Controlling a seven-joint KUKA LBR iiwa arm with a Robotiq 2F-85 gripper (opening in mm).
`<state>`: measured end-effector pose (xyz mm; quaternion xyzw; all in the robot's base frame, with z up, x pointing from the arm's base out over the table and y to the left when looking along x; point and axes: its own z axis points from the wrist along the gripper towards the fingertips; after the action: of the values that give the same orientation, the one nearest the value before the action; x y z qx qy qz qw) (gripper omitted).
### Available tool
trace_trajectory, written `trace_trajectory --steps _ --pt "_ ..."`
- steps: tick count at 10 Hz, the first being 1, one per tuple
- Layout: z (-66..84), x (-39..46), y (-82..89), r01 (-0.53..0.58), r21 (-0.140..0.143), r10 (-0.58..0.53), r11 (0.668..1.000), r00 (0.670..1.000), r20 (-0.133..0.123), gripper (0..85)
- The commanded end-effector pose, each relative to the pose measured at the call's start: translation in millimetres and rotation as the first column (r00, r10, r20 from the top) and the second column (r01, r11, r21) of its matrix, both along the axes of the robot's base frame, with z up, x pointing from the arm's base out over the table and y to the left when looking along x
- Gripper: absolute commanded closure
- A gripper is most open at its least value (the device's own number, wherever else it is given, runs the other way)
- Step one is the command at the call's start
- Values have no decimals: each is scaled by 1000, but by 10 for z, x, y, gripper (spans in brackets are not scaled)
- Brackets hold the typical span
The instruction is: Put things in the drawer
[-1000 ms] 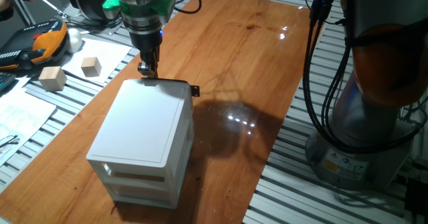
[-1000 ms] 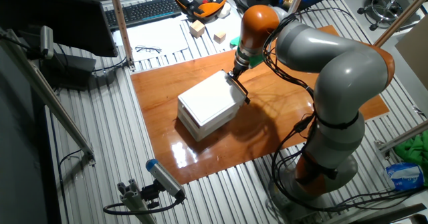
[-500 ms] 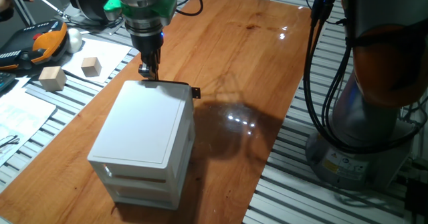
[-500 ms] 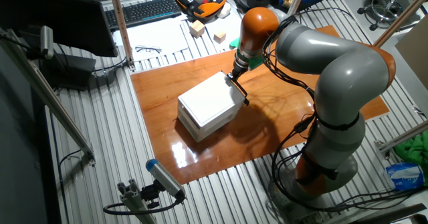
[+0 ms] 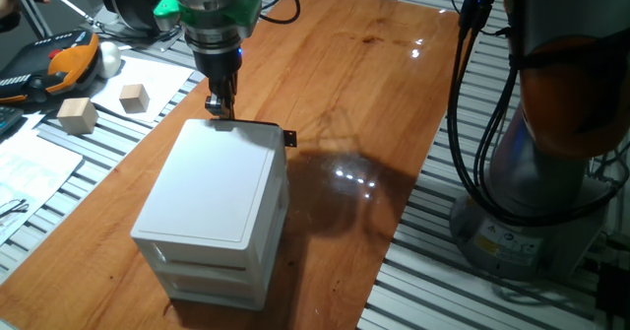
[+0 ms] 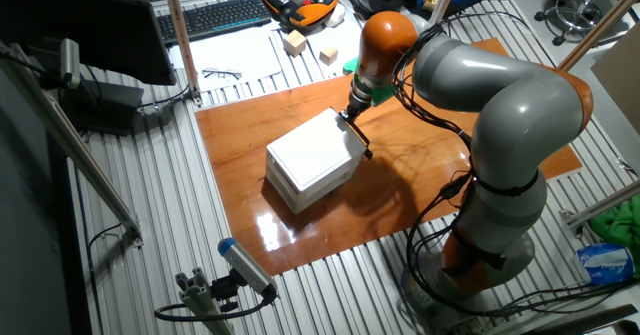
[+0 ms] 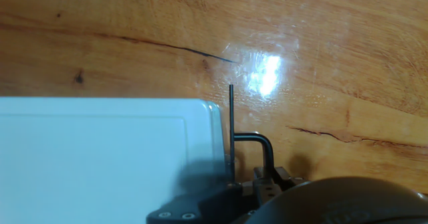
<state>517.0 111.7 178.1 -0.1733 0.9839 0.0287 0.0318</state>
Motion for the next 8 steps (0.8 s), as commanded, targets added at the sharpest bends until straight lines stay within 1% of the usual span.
trace_trajectory --steps 1,3,6,8 --pt "-4 -8 6 0 0 0 1000 1000 0 850" --pt "-15 -29 24 -7 1 7 1000 1000 5 850" --pt "-24 -37 32 -28 -8 28 1000 999 17 850" --pt "-30 -40 36 -37 -7 37 999 999 14 850"
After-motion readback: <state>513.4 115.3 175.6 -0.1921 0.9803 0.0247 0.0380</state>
